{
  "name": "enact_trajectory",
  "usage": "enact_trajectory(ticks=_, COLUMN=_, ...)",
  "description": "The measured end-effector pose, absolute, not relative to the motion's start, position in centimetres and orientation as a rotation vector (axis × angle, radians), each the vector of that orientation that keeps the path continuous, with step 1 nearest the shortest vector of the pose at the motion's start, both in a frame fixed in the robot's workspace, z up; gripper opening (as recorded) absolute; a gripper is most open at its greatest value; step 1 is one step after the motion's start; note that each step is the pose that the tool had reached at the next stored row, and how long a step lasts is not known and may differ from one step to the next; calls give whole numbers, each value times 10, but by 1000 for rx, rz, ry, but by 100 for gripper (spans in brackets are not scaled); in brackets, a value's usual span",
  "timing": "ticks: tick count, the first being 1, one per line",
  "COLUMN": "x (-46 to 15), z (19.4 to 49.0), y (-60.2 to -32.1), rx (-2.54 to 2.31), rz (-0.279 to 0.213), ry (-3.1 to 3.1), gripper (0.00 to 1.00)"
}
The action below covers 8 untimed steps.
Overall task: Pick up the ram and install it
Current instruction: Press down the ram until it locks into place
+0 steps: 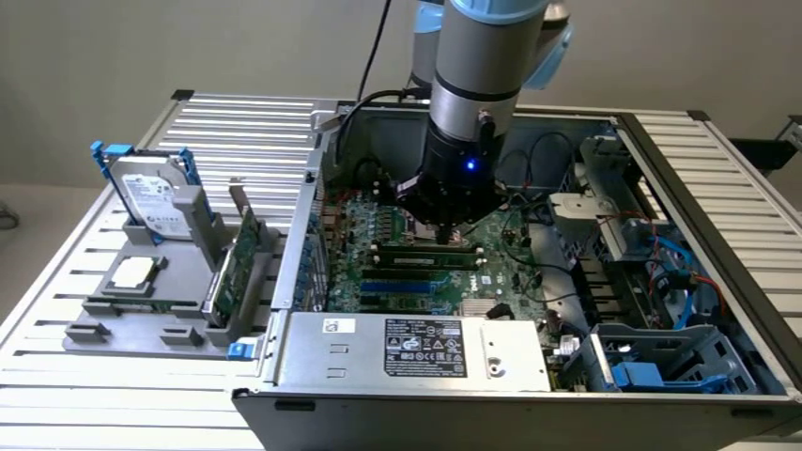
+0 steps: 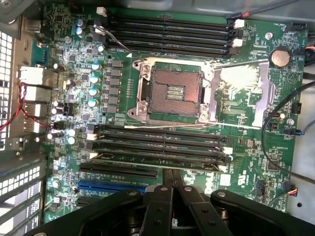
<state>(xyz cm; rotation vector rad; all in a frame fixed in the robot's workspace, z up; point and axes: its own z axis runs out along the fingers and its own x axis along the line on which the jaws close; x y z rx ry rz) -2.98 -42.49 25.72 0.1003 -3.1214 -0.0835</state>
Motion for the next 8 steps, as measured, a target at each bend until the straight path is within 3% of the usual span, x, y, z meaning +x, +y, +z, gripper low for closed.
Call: enact_trajectory(ticks=8, x=-30, z=257, y=-425, rx=99, rz=-84, ry=-3121, gripper=11)
